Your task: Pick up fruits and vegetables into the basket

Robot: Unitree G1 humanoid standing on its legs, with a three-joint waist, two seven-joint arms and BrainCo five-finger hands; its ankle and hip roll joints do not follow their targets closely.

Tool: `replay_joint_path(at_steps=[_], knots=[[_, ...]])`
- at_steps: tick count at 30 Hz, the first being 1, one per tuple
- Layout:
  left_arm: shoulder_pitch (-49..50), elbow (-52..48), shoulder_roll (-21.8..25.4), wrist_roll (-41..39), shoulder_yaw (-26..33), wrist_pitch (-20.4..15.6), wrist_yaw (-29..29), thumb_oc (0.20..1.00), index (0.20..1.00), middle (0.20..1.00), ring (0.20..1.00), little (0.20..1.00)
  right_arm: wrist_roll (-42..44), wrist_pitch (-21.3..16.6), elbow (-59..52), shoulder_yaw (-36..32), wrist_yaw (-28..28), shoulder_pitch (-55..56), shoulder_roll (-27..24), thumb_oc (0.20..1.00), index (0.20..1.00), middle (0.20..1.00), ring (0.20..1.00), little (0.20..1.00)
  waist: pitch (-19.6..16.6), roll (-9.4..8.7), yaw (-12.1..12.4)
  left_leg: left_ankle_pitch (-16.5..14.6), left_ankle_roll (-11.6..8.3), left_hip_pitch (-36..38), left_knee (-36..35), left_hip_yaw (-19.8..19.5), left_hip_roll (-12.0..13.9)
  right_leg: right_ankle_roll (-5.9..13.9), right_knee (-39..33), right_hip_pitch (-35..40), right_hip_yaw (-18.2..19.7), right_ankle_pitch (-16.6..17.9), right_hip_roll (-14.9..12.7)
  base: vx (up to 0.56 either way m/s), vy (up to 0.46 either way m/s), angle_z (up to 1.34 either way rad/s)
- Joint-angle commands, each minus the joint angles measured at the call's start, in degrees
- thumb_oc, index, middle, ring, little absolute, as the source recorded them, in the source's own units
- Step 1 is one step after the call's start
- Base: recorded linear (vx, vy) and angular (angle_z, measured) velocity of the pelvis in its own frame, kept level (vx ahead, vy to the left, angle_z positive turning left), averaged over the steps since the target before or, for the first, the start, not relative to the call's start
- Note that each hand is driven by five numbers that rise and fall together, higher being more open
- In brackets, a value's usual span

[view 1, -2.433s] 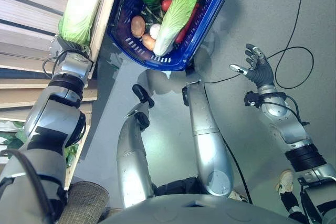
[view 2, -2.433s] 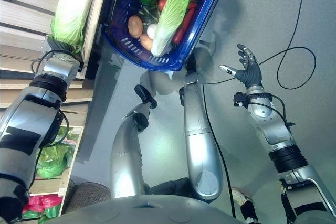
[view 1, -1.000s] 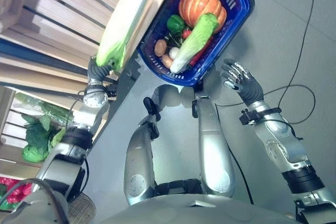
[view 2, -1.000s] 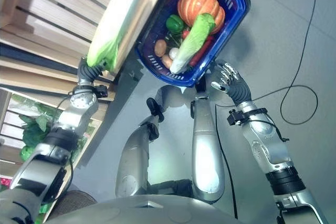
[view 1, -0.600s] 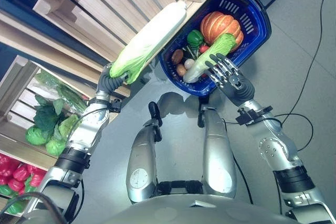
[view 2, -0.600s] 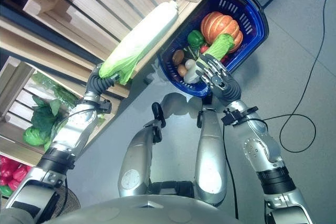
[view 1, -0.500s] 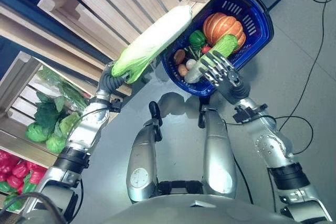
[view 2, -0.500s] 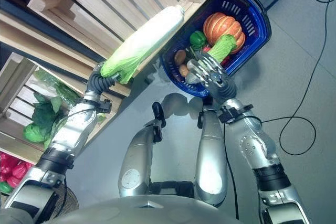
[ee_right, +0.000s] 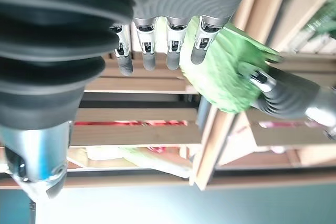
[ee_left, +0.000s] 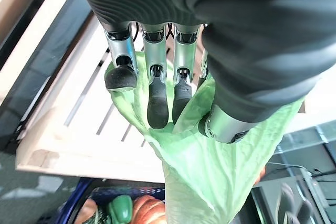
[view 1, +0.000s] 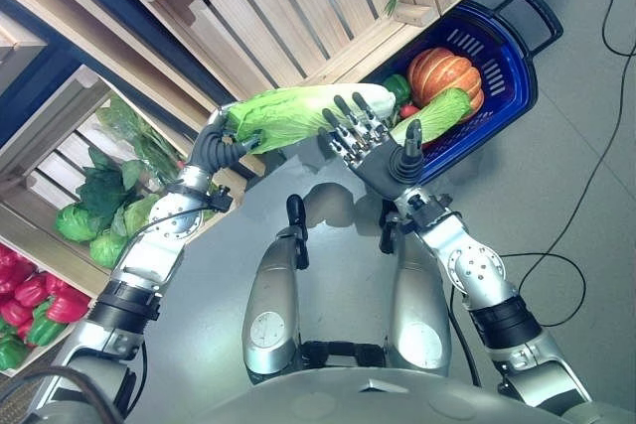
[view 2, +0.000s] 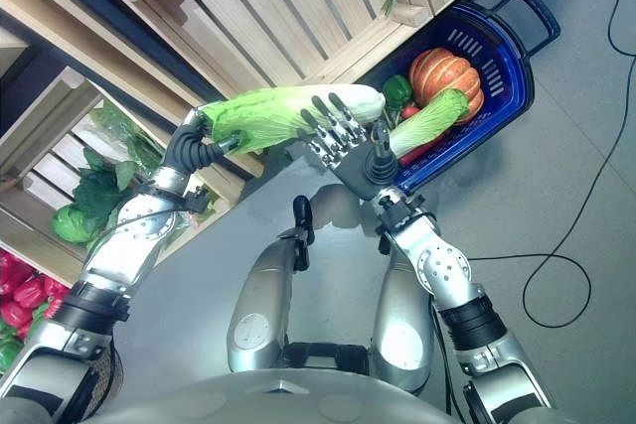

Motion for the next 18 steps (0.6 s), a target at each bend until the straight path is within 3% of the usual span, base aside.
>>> replay_joint_path(at_steps=[1, 4, 10, 18], knots=[[-0.36, -8.50, 3.31, 0.76, 0.71, -4.85, -1.26, 0.200, 0.200, 0.200, 0.200, 0.200, 1.89, -2.92, -4.11, 0.70, 2.08, -0.97, 2.31, 1.000, 1.000, 1.000, 1.000, 1.000, -2.21, -0.01, -0.48, -1.48, 5.23, -2.66, 1.45, 1.15, -4.44, 4.17, -2.25, 6.17, -1.88, -3.16, -1.73, 0.00, 0.000, 0.00], [-0.54, -9.30, 4.27, 2.79, -0.03, -5.42, -0.78, 0.200, 0.200, 0.200, 0.200, 0.200, -1.32, -6.54, -4.56, 1.44, -1.68, -2.31, 1.22, 1.000, 1.000, 1.000, 1.000, 1.000, -2.21, -0.06, -0.33, -1.50, 5.24, -2.05, 1.45, 1.05, -4.39, 4.23, -2.49, 6.91, -1.81, -3.03, -1.74, 0.00, 0.000, 0.00], [0.46, -10.69, 3.56, 0.40, -0.45, -5.24, -2.74, 0.200, 0.200, 0.200, 0.200, 0.200, -3.21, -7.97, -4.54, 2.19, -2.97, -3.02, 0.80, 1.000, 1.000, 1.000, 1.000, 1.000, -2.21, -0.08, -0.05, -1.47, 5.18, -1.47, 1.14, 1.06, -4.16, 4.15, -3.13, 7.72, -1.94, -2.91, -1.61, 0.00, 0.000, 0.00], [1.90, -11.33, 2.04, -1.84, -0.10, -4.11, -3.02, 0.200, 0.200, 0.200, 0.200, 0.200, -10.43, 0.46, -10.60, 4.56, 8.73, -3.43, -0.63, 1.000, 1.000, 1.000, 1.000, 1.000, -2.21, -0.43, 0.23, -1.22, 5.05, -0.60, 0.13, 0.67, -4.06, 4.47, -4.60, 9.08, -2.19, -2.57, -1.31, 0.00, 0.000, 0.00]])
